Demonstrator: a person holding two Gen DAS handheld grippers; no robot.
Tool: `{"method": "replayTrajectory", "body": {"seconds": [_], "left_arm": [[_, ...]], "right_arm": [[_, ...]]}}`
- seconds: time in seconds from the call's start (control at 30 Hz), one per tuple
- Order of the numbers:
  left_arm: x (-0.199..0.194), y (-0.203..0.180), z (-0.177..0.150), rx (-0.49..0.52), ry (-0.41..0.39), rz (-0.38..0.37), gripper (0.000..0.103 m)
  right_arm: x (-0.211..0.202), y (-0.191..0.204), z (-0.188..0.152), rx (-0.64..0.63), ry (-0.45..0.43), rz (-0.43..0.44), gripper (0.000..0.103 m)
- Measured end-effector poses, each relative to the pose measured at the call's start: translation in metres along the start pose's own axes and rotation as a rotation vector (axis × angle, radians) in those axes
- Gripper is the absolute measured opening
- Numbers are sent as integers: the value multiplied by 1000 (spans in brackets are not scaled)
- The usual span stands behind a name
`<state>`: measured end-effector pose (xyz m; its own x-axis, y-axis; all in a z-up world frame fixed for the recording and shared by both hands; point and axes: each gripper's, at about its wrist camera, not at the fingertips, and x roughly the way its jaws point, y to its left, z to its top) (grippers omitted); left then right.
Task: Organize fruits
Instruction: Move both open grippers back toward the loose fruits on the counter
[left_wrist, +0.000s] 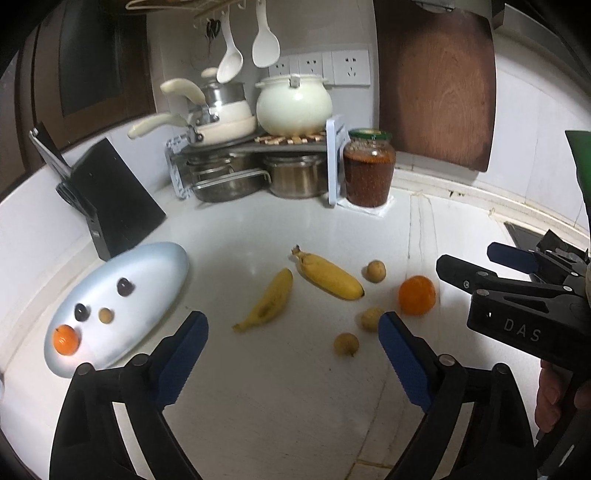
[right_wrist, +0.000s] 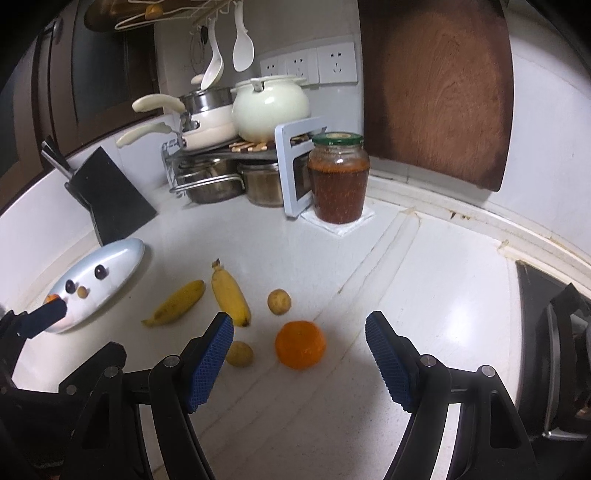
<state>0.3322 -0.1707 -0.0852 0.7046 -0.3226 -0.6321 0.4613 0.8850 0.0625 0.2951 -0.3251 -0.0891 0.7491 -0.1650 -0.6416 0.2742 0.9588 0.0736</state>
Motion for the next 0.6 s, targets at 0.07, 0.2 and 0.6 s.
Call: {"method": "replayTrajectory", "body": {"seconds": [0.07, 0.2, 0.6], "left_arm": [[5, -2, -2, -1, 14, -9, 92], [15, -6, -7, 1, 35, -29, 88], [41, -21, -17, 15, 83, -73, 68]], "right_arm": [[5, -2, -3, -4, 14, 6, 75], [13, -5, -6, -9, 37, 12, 74], [34, -12, -11, -25, 84, 50, 68]]}}
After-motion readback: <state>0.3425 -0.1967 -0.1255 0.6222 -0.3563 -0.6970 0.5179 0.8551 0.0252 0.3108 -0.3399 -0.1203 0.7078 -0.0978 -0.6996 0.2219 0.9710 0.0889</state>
